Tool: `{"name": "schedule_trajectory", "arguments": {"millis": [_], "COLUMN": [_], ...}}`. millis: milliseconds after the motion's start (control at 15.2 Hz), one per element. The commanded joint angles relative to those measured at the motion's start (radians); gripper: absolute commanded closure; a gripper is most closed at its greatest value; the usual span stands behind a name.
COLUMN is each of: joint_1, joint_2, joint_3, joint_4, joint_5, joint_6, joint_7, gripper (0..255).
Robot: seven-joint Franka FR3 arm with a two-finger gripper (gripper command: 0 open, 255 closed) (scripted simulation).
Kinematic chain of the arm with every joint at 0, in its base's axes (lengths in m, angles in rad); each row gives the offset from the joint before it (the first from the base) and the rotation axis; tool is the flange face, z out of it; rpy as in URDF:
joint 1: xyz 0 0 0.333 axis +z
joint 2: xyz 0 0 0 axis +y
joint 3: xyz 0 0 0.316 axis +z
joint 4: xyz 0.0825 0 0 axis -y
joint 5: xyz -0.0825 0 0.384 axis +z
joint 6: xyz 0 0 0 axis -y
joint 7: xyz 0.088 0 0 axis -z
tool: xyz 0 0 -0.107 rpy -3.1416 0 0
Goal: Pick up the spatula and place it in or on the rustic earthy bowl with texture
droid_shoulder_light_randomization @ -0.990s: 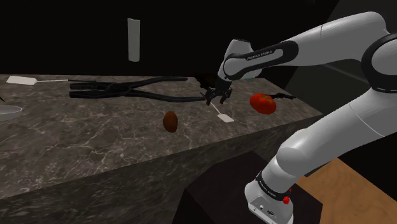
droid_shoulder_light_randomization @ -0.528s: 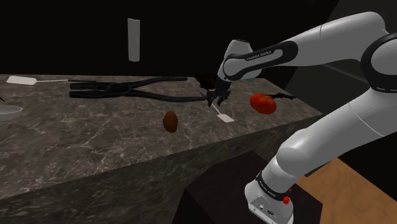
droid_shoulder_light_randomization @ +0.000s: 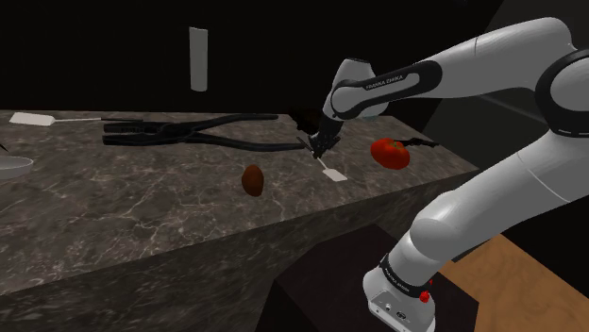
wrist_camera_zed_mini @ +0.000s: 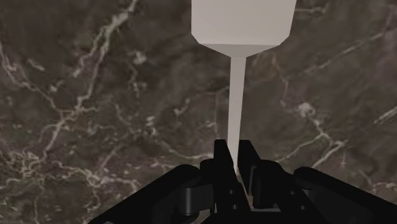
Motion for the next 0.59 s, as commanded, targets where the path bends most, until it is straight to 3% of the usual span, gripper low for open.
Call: {"name": "schedule_trajectory", "arguments": {"millis": [0,528], "joint_1": [0.0,0.0], "joint_2": [0.0,-0.054], "joint_3": [0.0,0.003], "joint_4": [0.0,0.066], "joint_5": [0.0,0.0], "joint_6": [0.0,-0.12], "joint_7": [0.0,0.0], "gripper": [255,255]}}
